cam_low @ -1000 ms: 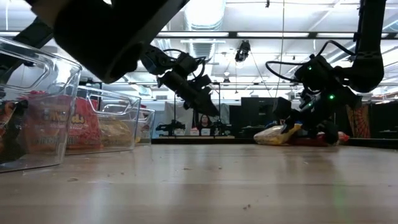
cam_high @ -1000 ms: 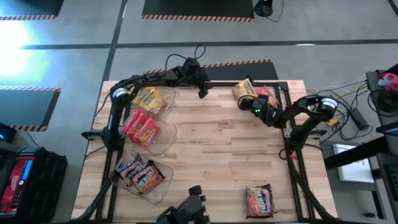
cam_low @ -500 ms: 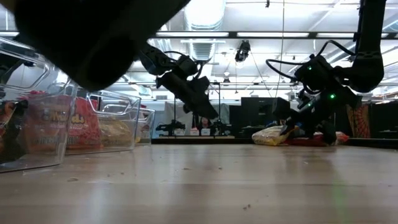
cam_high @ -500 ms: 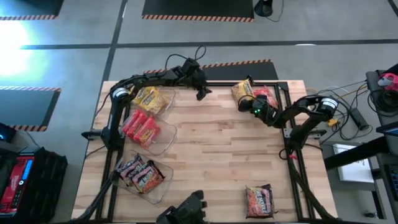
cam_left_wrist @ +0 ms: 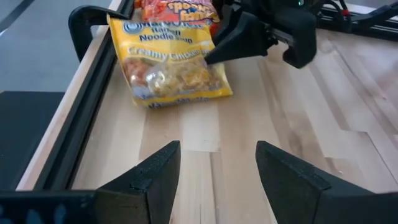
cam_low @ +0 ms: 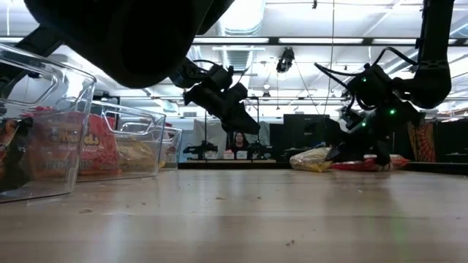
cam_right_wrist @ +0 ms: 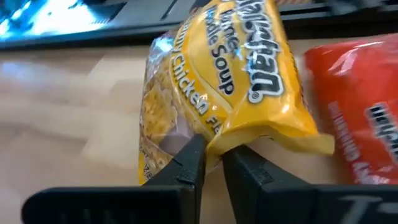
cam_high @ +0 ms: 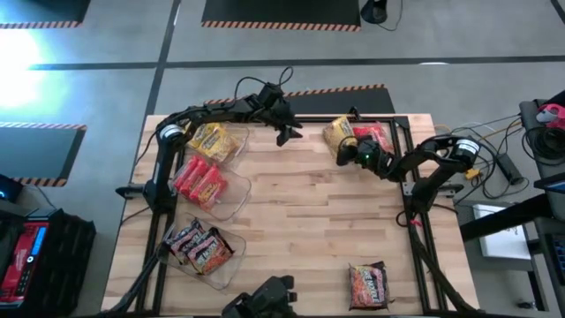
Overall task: Sort Maruchan noodles
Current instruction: Put the yellow noodles pack into the top transparent bin
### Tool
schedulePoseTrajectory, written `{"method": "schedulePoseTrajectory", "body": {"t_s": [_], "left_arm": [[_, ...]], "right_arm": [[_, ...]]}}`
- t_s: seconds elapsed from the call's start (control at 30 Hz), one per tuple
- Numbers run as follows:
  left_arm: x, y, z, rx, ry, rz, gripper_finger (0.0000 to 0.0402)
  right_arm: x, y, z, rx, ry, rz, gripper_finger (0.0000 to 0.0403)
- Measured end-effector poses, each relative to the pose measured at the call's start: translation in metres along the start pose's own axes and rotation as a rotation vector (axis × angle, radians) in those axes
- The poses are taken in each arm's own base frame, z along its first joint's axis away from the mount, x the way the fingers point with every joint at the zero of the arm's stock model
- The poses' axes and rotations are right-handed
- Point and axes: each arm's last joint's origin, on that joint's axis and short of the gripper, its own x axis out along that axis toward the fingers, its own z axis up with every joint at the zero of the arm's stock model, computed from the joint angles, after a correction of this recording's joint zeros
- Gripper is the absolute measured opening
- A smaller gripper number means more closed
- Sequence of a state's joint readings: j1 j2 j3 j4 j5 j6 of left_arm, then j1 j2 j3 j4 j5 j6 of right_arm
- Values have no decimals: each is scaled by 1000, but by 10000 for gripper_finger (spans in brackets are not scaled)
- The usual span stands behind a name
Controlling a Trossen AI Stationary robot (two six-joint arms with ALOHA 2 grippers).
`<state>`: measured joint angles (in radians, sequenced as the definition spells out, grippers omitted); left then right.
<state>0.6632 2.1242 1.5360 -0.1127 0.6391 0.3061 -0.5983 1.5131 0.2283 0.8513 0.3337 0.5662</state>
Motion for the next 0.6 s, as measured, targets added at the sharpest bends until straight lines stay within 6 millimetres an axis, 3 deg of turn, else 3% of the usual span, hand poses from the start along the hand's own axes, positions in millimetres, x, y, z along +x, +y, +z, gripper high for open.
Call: {"method": "schedulePoseTrajectory", "body": {"t_s": [0.23, 0.6], "left_arm": [[0, -1, -2, 20, 11, -20, 194], [3, -1, -8, -90, -2, -134, 194]], "right_arm": [[1, 9, 0, -160, 95, 215, 40], [5, 24, 7, -382, 69, 336, 40]]}}
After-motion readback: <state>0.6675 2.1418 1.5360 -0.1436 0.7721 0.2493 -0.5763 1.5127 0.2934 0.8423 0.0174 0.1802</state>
